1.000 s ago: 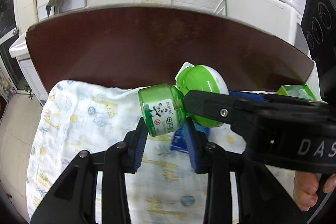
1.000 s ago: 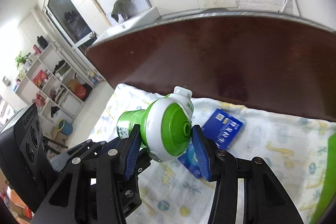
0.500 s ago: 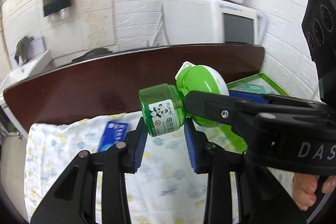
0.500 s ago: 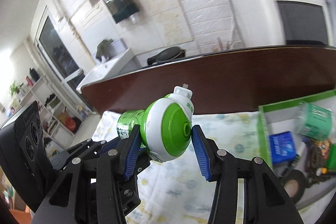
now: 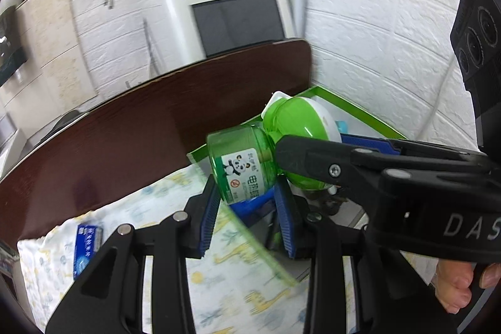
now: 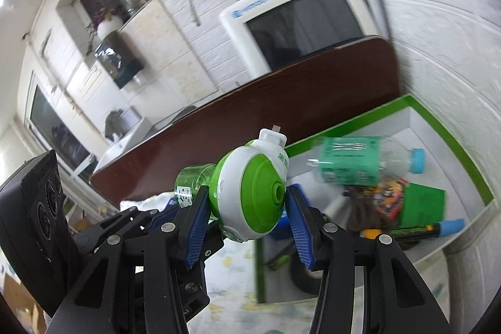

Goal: Organize rigid objects
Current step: 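Carry the repellent bottle into the green box and open both tools, then move both tools back to the blue medicine box on the cloth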

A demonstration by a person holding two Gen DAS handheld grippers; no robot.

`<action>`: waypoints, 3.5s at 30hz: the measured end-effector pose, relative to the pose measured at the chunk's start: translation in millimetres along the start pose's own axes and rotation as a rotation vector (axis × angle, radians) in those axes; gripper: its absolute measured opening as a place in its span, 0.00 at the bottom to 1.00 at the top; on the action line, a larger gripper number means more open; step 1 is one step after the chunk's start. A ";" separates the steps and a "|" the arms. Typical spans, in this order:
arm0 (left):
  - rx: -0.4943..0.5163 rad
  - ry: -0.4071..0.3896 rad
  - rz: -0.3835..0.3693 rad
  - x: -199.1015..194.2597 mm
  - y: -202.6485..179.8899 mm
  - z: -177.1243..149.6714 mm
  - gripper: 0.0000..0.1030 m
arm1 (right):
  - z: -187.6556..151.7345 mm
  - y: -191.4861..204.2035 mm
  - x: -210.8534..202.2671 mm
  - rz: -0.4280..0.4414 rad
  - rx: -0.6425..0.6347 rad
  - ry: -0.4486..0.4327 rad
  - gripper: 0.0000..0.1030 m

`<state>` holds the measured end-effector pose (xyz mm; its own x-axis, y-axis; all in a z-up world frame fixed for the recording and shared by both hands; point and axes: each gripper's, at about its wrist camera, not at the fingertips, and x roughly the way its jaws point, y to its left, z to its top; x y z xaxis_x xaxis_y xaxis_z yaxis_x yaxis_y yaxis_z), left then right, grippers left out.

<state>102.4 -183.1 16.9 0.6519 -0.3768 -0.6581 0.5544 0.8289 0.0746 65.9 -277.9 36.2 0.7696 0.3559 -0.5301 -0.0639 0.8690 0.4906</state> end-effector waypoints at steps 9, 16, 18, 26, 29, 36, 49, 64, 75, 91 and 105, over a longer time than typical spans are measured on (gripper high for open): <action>0.061 0.047 -0.039 31.2 -40.1 10.7 0.31 | -0.1 -50.4 -8.7 -0.034 0.083 -0.014 0.49; 0.094 0.086 -0.056 55.2 -60.8 15.3 0.31 | -4.5 -78.8 -8.1 -0.056 0.135 -0.008 0.49; 0.106 0.095 -0.061 61.3 -65.9 17.3 0.31 | -5.1 -86.0 -8.1 -0.064 0.148 -0.008 0.49; 0.143 0.122 -0.085 82.4 -76.4 24.3 0.31 | -5.3 -103.5 -4.9 -0.096 0.184 -0.012 0.49; 0.154 0.132 -0.085 91.2 -80.2 26.3 0.31 | -5.7 -109.5 -3.1 -0.101 0.201 -0.010 0.49; 0.160 0.151 -0.094 107.4 -86.3 28.2 0.32 | -6.9 -118.8 1.7 -0.114 0.235 -0.005 0.49; 0.189 0.176 -0.069 118.5 -90.3 30.3 0.35 | -11.3 -126.2 5.3 -0.169 0.299 -0.034 0.53; 0.138 0.093 -0.010 58.8 -58.0 16.8 0.51 | -9.7 -85.7 -2.7 -0.151 0.238 -0.044 0.54; 0.028 0.042 0.062 2.5 2.0 -10.0 0.53 | -16.8 -19.0 7.5 -0.107 0.126 0.006 0.54; -0.324 0.152 0.270 -29.0 163.2 -131.6 0.59 | -38.7 103.3 95.3 0.005 -0.079 0.200 0.63; -0.432 0.237 0.208 7.0 218.4 -170.9 0.36 | -65.8 162.7 213.2 0.025 -0.212 0.383 0.63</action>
<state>139.6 65.9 -99.4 0.5624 -0.1241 -0.8175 0.1296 0.9897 -0.0611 177.8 -38.1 -42.5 0.4777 0.4451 -0.7575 -0.2392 0.8955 0.3753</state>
